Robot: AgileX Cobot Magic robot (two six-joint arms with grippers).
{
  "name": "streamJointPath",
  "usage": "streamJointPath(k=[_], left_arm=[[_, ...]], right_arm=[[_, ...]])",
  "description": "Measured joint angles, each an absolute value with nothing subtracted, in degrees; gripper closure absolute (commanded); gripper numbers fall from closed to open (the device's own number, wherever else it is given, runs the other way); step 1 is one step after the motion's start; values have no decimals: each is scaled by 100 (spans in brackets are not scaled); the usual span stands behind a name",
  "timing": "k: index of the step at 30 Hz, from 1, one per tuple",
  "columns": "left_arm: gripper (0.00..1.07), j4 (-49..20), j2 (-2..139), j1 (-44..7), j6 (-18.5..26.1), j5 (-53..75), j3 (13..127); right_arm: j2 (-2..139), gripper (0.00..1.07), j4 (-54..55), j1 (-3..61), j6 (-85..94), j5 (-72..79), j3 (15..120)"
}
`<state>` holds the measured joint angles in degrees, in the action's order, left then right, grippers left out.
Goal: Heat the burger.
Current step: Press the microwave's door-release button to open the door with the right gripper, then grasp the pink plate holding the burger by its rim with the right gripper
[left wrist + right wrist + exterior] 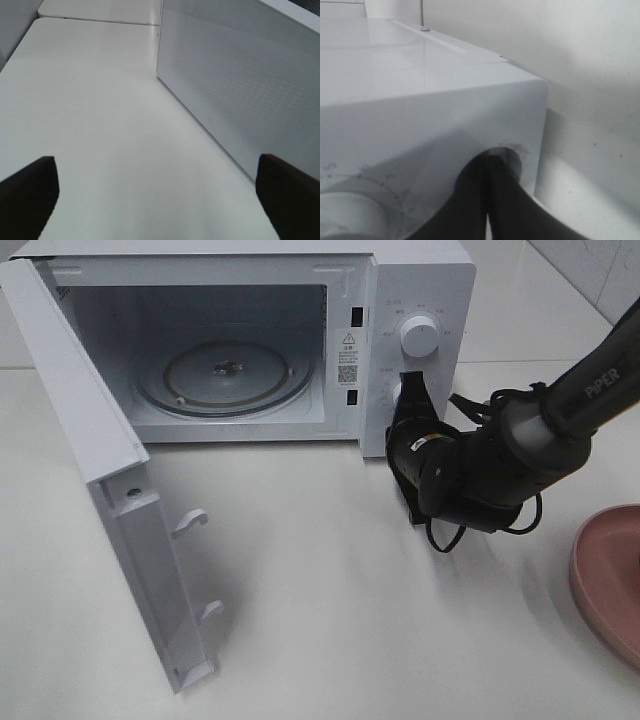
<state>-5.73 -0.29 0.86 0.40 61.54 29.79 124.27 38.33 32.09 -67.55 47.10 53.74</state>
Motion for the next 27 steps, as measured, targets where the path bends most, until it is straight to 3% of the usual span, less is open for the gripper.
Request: streamJointPath(k=[16, 27], left_arm=[[6, -573, -29, 86, 40, 6154, 2979], [6, -573, -29, 86, 40, 6154, 2979]], right_arm=[[11534, 107, 3495, 3174, -6222, 4492, 4698], [10674, 107, 3094, 3180, -5260, 3380, 4142]])
